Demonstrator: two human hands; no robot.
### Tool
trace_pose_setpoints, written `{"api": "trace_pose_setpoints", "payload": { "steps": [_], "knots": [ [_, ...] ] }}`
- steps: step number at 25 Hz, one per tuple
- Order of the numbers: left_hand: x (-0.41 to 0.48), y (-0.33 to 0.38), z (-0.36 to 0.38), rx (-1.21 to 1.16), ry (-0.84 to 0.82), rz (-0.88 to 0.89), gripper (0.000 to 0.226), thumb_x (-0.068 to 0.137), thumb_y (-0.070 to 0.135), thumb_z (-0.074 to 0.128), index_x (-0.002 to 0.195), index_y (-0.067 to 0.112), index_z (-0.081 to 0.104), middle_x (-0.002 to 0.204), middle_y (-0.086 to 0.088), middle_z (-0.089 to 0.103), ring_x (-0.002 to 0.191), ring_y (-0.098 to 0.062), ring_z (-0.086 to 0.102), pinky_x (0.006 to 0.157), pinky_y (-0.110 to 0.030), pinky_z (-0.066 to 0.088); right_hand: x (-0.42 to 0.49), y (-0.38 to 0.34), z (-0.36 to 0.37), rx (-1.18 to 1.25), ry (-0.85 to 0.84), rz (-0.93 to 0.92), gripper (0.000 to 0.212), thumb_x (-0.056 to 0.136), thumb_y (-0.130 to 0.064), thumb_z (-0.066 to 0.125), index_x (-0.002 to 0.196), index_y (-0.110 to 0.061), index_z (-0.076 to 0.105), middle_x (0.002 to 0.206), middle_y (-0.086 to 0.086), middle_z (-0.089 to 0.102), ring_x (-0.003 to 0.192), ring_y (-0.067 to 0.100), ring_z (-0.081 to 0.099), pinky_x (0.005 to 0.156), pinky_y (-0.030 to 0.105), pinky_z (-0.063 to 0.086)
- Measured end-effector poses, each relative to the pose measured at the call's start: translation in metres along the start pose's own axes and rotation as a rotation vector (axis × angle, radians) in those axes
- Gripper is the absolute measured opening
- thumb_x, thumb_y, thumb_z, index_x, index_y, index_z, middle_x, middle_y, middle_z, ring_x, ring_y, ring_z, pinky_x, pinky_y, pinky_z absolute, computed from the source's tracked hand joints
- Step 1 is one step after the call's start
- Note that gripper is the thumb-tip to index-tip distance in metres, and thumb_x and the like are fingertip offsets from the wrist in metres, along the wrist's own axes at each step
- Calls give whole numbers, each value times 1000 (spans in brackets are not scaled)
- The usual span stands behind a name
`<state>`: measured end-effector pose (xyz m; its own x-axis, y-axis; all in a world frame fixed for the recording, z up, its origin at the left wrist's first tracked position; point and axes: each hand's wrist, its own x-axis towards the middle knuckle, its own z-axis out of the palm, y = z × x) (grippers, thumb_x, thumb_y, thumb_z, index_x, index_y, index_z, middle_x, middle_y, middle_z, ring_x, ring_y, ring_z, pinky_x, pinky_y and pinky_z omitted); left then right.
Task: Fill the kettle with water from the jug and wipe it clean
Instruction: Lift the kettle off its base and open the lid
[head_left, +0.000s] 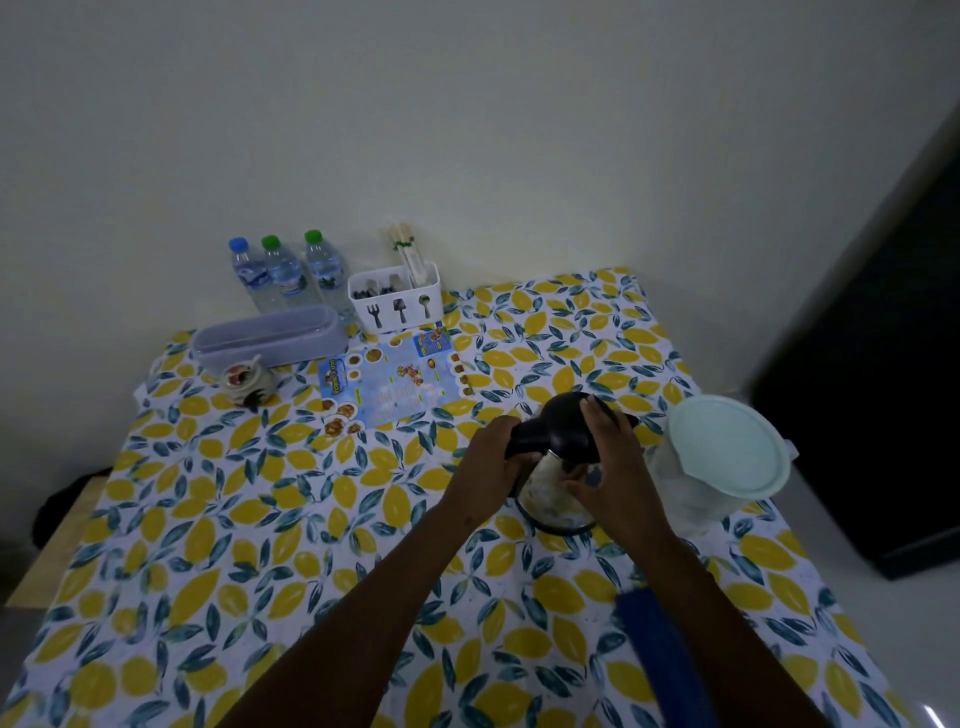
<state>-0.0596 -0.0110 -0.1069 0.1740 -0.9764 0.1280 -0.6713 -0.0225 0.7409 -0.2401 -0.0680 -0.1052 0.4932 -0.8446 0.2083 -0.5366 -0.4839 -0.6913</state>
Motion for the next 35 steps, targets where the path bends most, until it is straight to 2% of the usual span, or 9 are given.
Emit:
{"api": "trace_pose_setpoints", "payload": {
  "steps": [6, 12, 15, 19, 22, 24, 26, 30, 35],
  "knots": [
    [-59, -18, -34, -17, 43, -50, 19, 97, 27, 55, 111, 15, 51, 93, 2, 49, 78, -10, 46, 66, -11, 35, -36, -39, 23, 39, -93, -42, 103, 73, -16, 81, 151, -27, 15, 154, -16, 14, 148, 25, 10, 111, 56, 35],
    [-115, -49, -73, 14, 17, -147, 25, 95, 28, 58, 115, 15, 51, 98, -1, 53, 86, -17, 52, 69, -16, 38, -72, -69, 66, 19, -167, -131, 97, 82, -27, 74, 152, -27, 6, 157, -15, 6, 148, 15, 2, 111, 38, 35],
    [-134, -65, -85, -6, -24, -204, 26, 94, 26, 60, 115, 15, 50, 100, -5, 57, 89, -18, 55, 69, -16, 39, -80, -64, 80, -59, -219, -149, 94, 87, -30, 68, 149, -25, -3, 159, -7, 2, 148, 14, 3, 119, 34, 25],
    [-147, -73, -90, -47, -26, -232, 29, 93, 23, 62, 118, 14, 51, 108, -10, 57, 97, -22, 57, 77, -20, 42, -86, -48, 88, -378, -310, -180, 94, 92, -43, 55, 145, -21, -19, 156, -2, -22, 147, 22, -14, 123, 45, 6],
    [-149, -71, -89, -20, 6, -230, 38, 90, 25, 65, 123, 13, 50, 117, -7, 52, 107, -20, 51, 88, -27, 43, -89, -45, 87, -407, -329, -160, 98, 89, -47, 57, 145, -25, -20, 156, -4, -22, 148, 22, -12, 120, 45, 5],
    [-142, -61, -87, -7, 9, -263, 50, 90, 30, 63, 135, 18, 43, 136, -5, 45, 125, -19, 44, 102, -30, 37, -90, -47, 87, -436, -330, -156, 98, 89, -48, 57, 145, -24, -20, 157, -3, -21, 148, 22, -11, 119, 46, 5],
    [-131, -45, -80, 73, 33, -262, 61, 91, 43, 59, 142, 20, 37, 147, -4, 41, 135, -21, 37, 108, -34, 32, -90, -51, 88, -399, -340, -134, 98, 88, -47, 57, 148, -21, -16, 159, -1, -17, 148, 22, -10, 119, 47, 4],
    [-117, -19, -52, 324, 109, -271, 76, 85, 64, 52, 142, 15, 38, 142, -7, 51, 131, -26, 47, 111, -45, 36, -94, -50, 87, -392, -369, -115, 97, 89, -52, 53, 146, -19, -19, 154, -2, -27, 146, 21, -18, 119, 47, 0],
    [-120, -22, -43, 438, 155, -245, 69, 93, 57, 43, 145, 12, 33, 146, -9, 47, 134, -26, 43, 112, -43, 29, -94, -53, 87, -377, -378, -104, 96, 88, -47, 55, 150, -18, -13, 153, -1, -28, 147, 23, -17, 119, 48, -1]
  ]
}}
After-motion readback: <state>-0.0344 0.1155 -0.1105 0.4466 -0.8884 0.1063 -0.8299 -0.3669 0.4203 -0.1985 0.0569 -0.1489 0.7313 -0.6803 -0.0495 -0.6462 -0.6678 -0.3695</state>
